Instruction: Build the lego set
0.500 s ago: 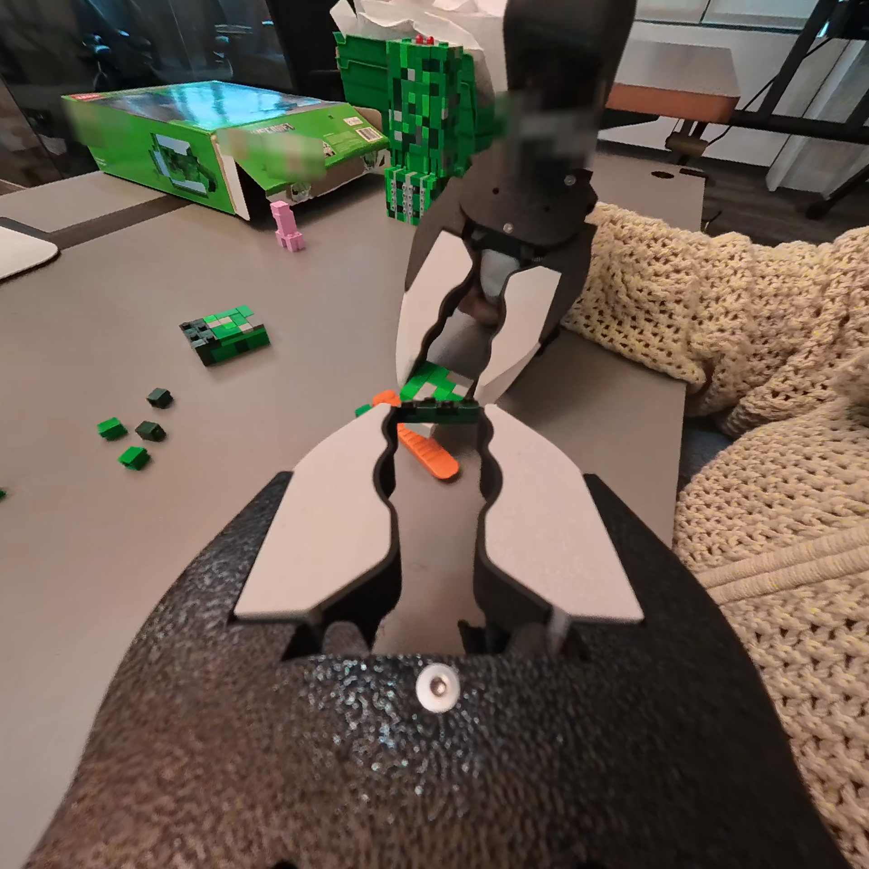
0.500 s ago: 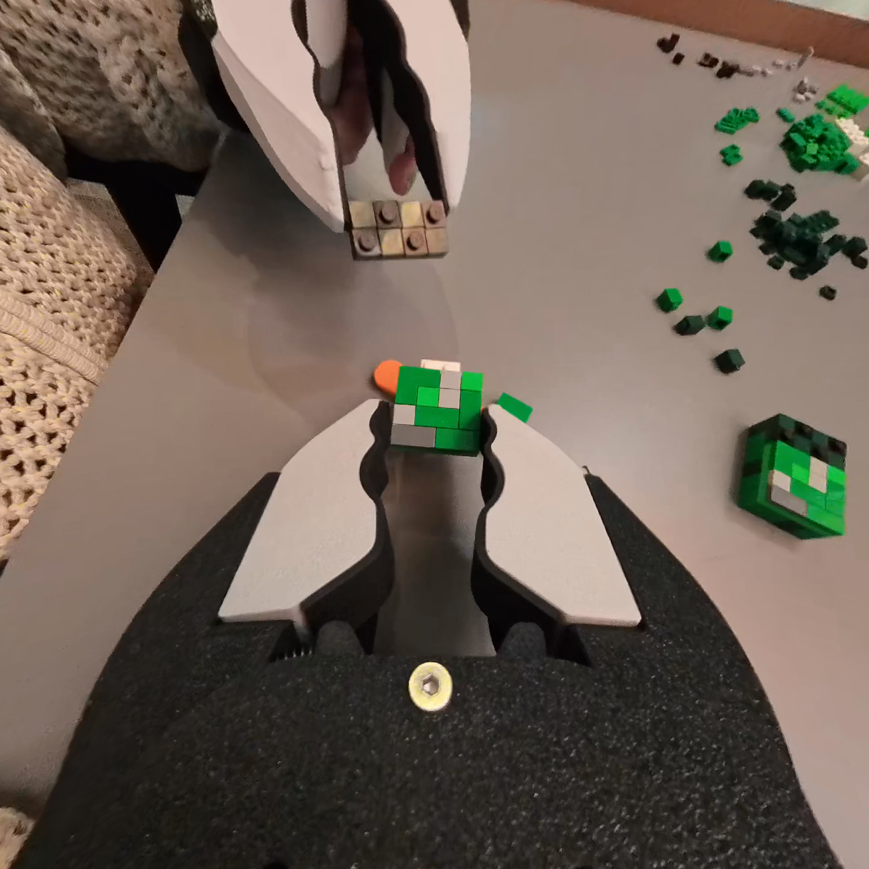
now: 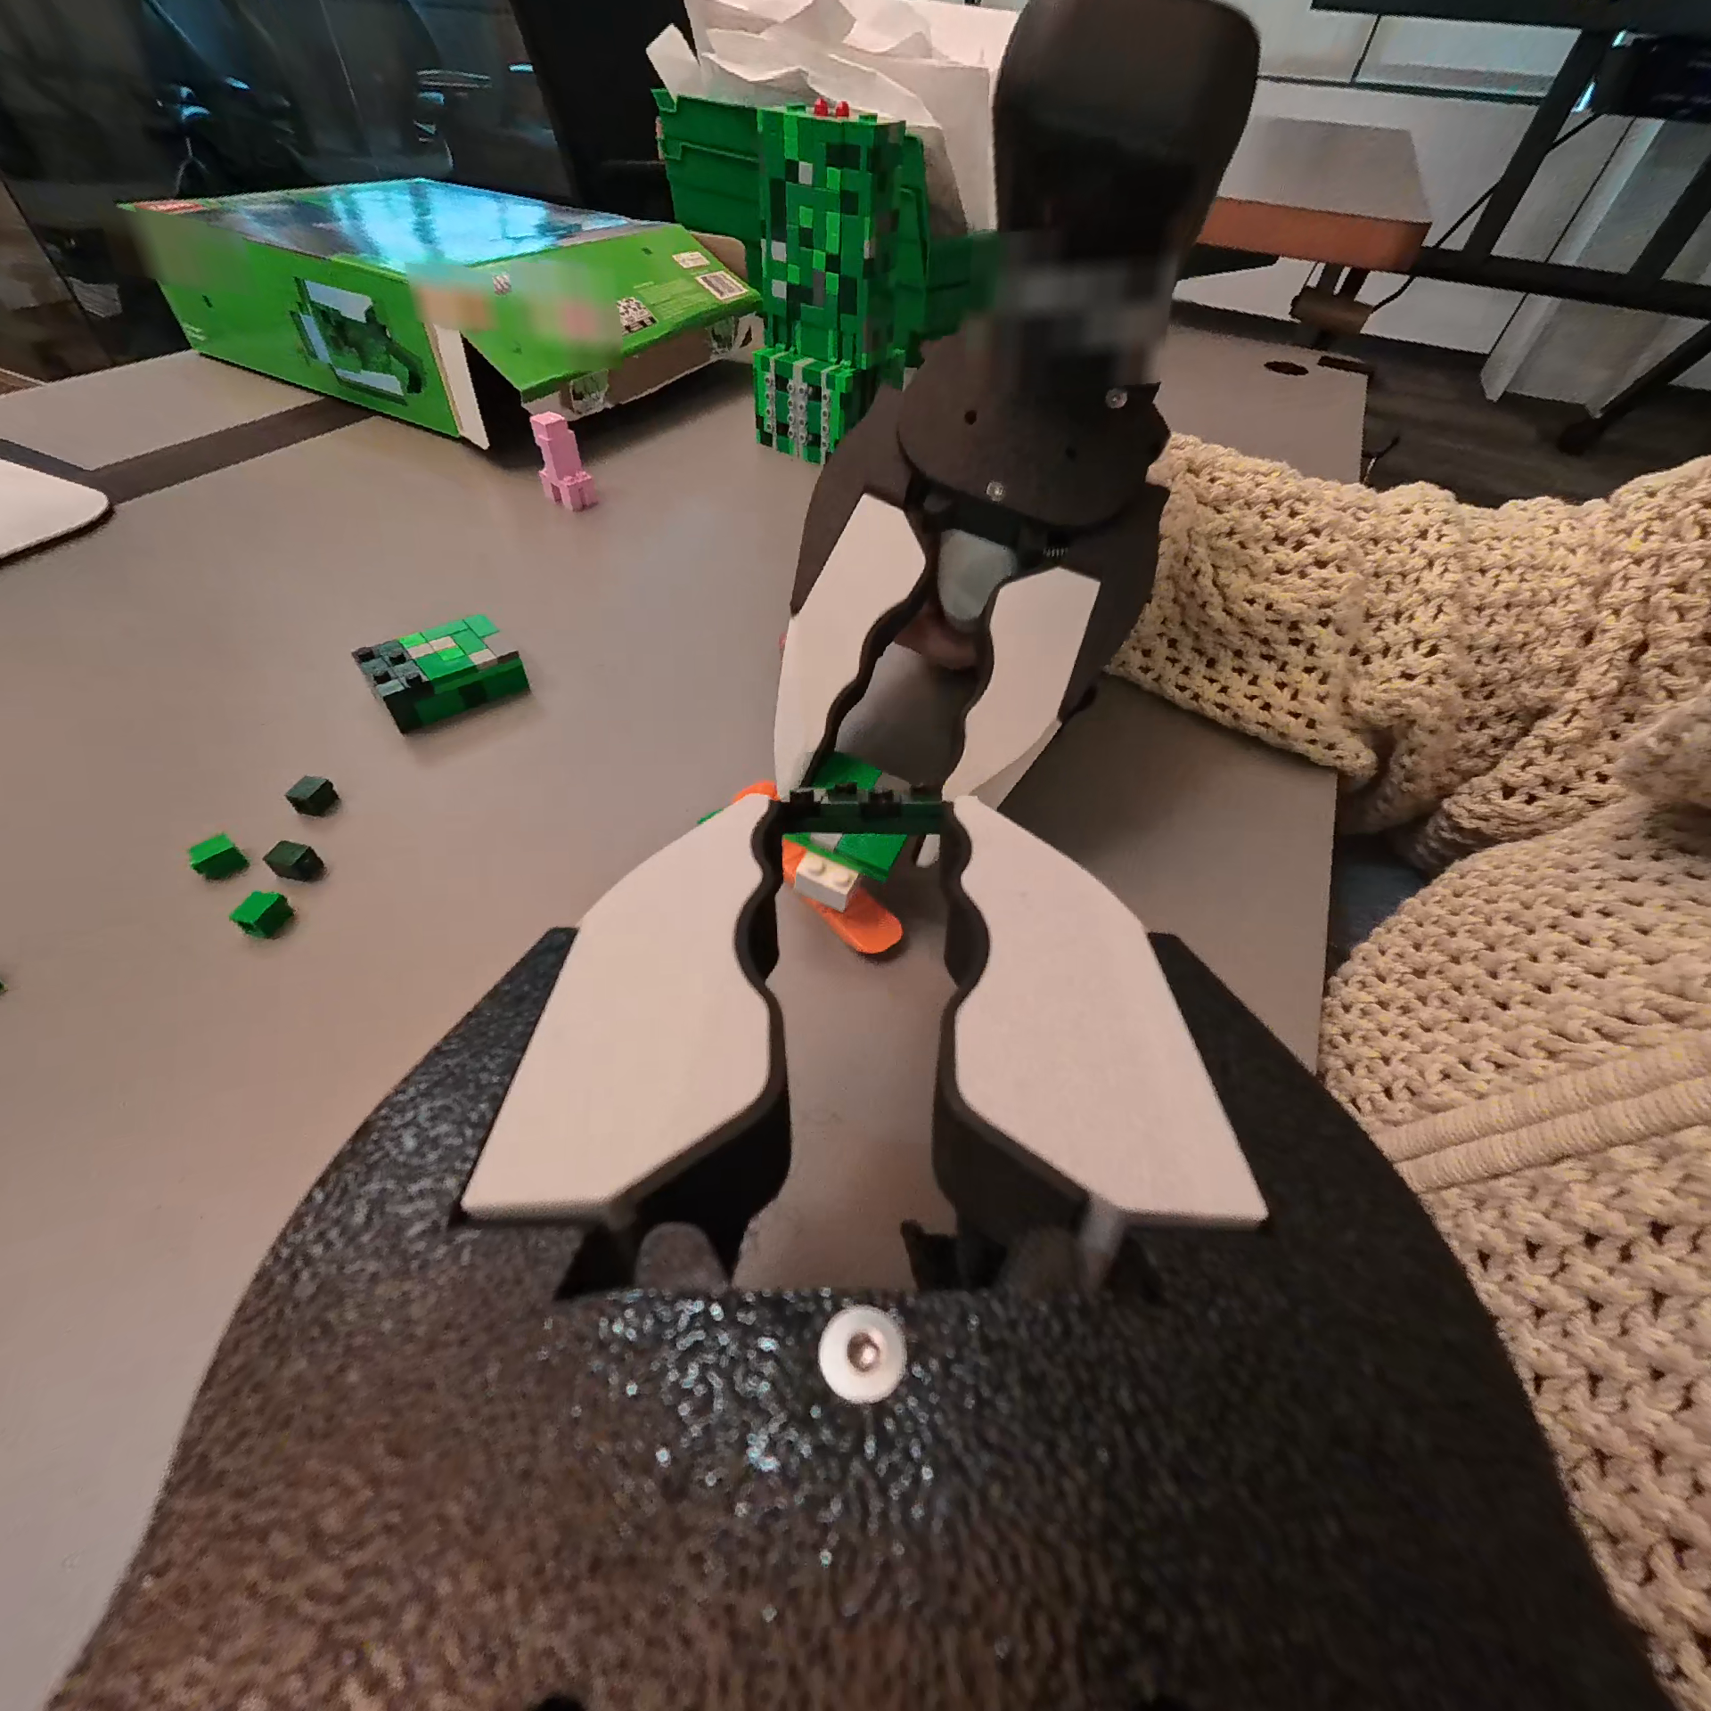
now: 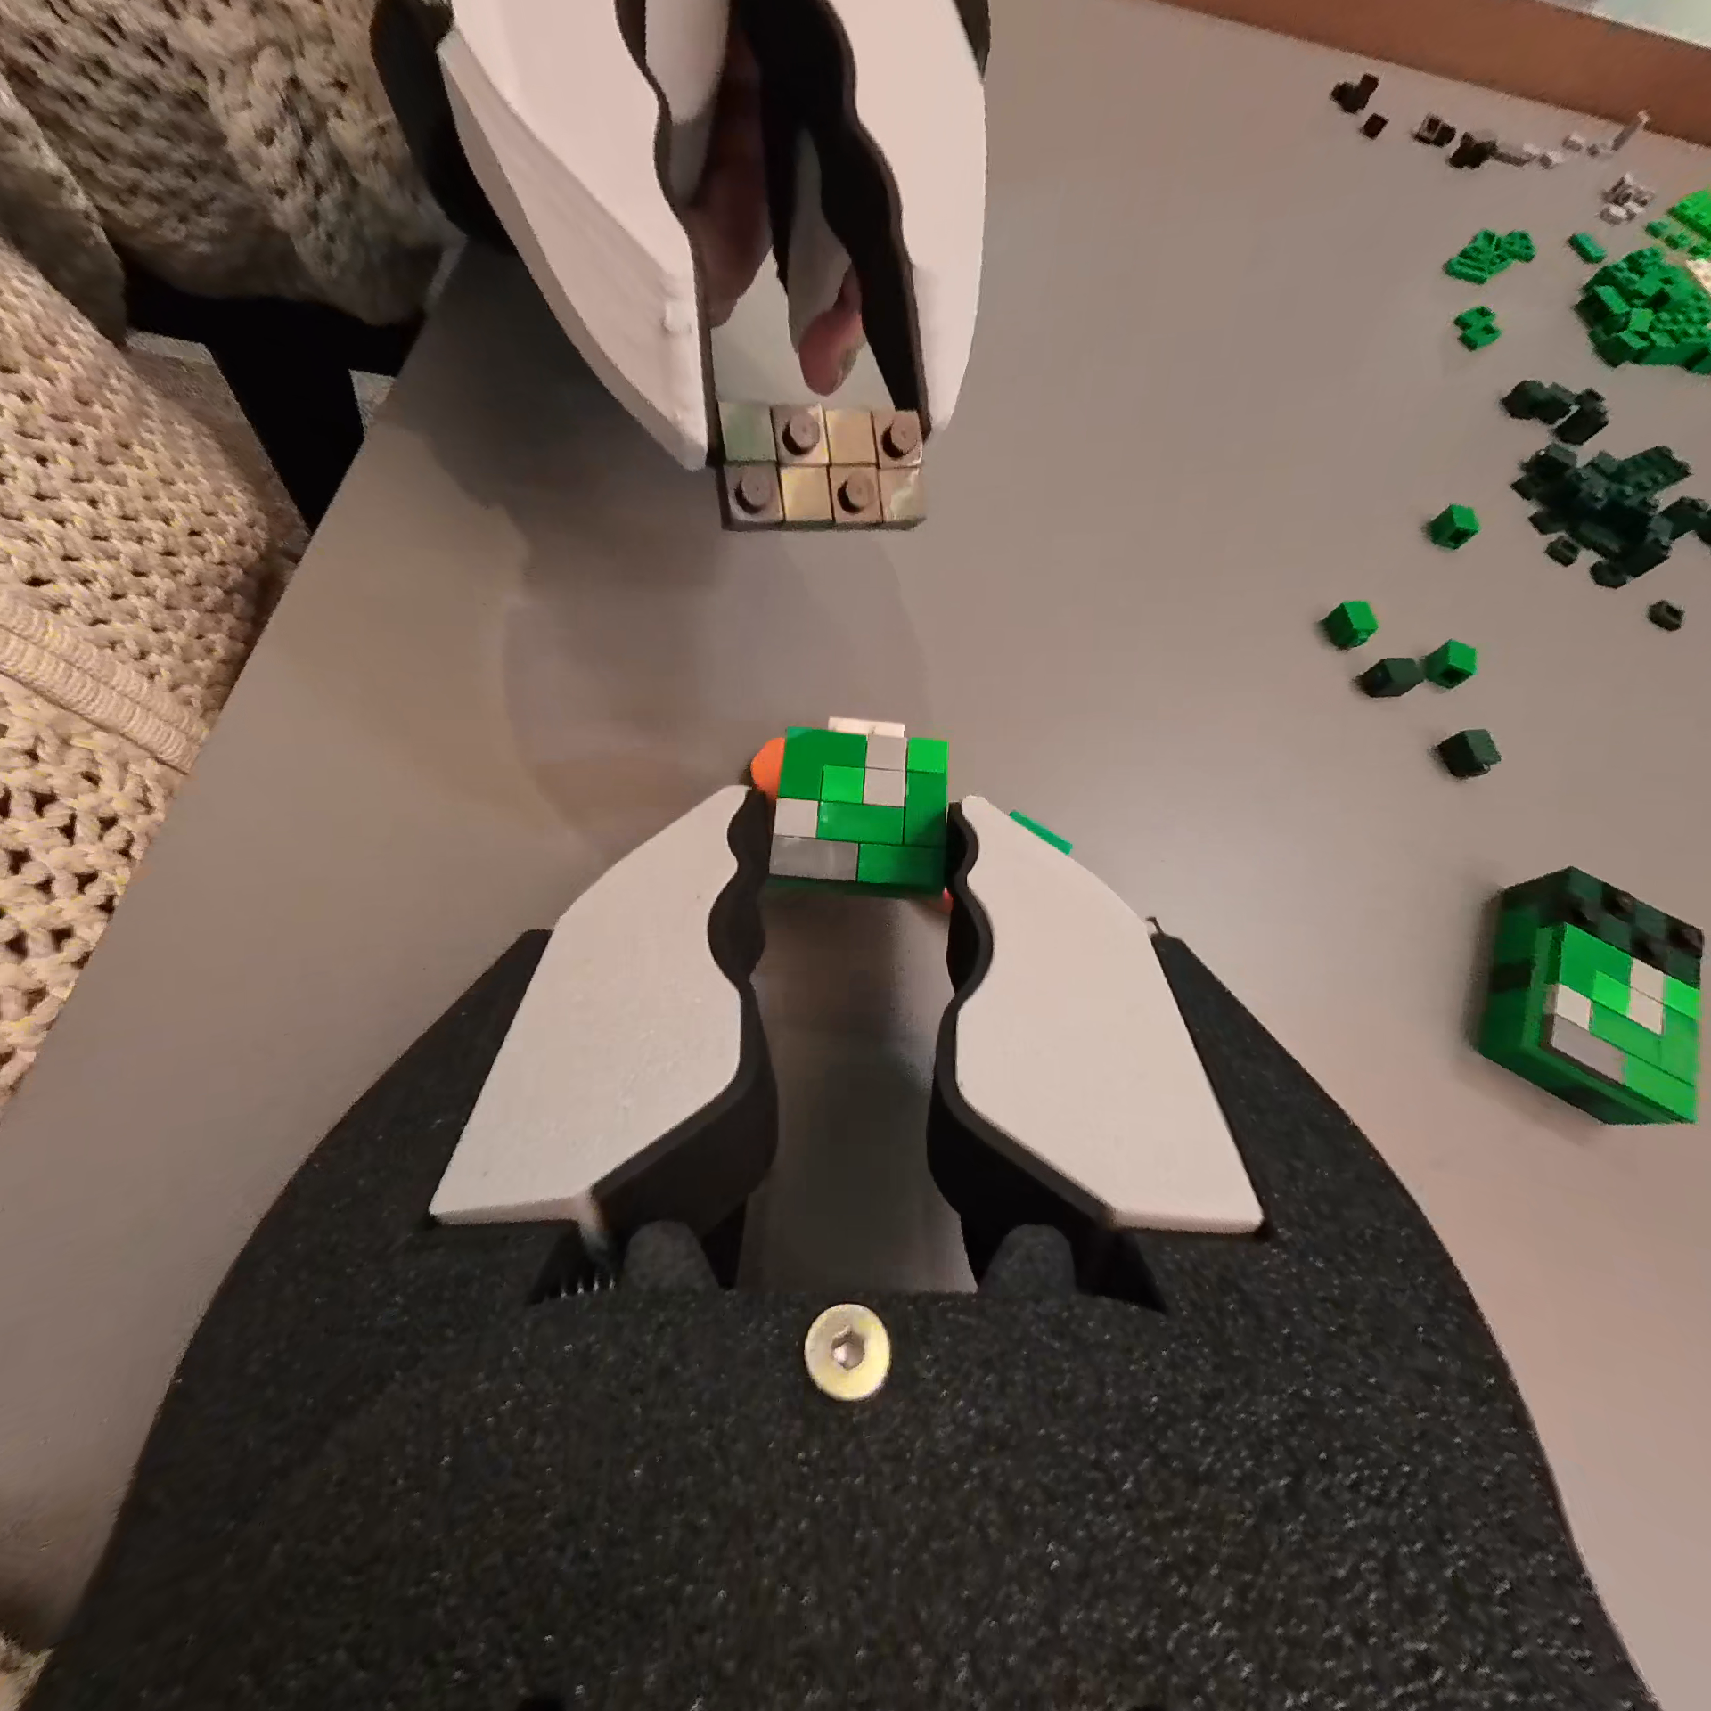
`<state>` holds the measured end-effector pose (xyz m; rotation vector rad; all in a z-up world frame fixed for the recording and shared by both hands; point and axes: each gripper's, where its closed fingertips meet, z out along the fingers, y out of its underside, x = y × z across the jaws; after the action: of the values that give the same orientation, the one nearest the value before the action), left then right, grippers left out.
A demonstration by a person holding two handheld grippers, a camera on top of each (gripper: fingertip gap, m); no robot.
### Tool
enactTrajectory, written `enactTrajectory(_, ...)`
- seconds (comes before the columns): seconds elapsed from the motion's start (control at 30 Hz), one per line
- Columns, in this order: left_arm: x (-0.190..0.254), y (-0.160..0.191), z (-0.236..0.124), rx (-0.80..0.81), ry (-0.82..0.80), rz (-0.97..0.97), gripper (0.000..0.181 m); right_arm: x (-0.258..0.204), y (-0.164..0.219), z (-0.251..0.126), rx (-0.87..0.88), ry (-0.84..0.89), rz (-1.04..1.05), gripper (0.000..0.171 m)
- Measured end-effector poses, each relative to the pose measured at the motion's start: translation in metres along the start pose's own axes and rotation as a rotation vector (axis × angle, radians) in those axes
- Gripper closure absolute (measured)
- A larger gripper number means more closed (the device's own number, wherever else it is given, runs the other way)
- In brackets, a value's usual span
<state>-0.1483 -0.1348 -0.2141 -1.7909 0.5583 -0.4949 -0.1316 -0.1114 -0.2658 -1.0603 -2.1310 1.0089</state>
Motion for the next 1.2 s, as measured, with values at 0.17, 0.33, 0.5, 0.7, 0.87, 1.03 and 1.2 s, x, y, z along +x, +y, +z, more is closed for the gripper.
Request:
enactTrajectory(0.17,0.0,0.001,0.0,-0.003,0.0,0.002,0.148,-0.001,0.006,0.004,-0.049,-0.003,-0.012,0.135)
enactTrajectory(0.33,-0.003,0.004,0.0,-0.026,-0.024,0.016,0.148,0.0,0.007,0.005,-0.057,0.0,-0.008,0.135)
enactTrajectory(0.5,-0.009,0.01,-0.003,-0.063,-0.056,0.027,0.148,-0.001,0.004,-0.002,-0.019,-0.002,0.012,0.133)
enactTrajectory(0.7,-0.011,0.011,-0.004,-0.066,-0.06,0.024,0.148,0.002,0.009,-0.009,-0.021,0.006,0.042,0.126)
enactTrajectory(0.87,-0.01,0.011,-0.004,-0.061,-0.054,0.023,0.148,-0.001,0.015,-0.017,-0.053,-0.015,0.139,0.127)
enactTrajectory(1.03,-0.002,0.008,-0.003,-0.038,-0.007,0.02,0.148,0.0,0.016,-0.018,-0.019,-0.144,0.396,0.129)
enactTrajectory(1.2,0.003,0.007,0.0,-0.037,0.015,0.032,0.148,-0.005,0.013,-0.016,-0.101,-0.316,0.514,0.128)
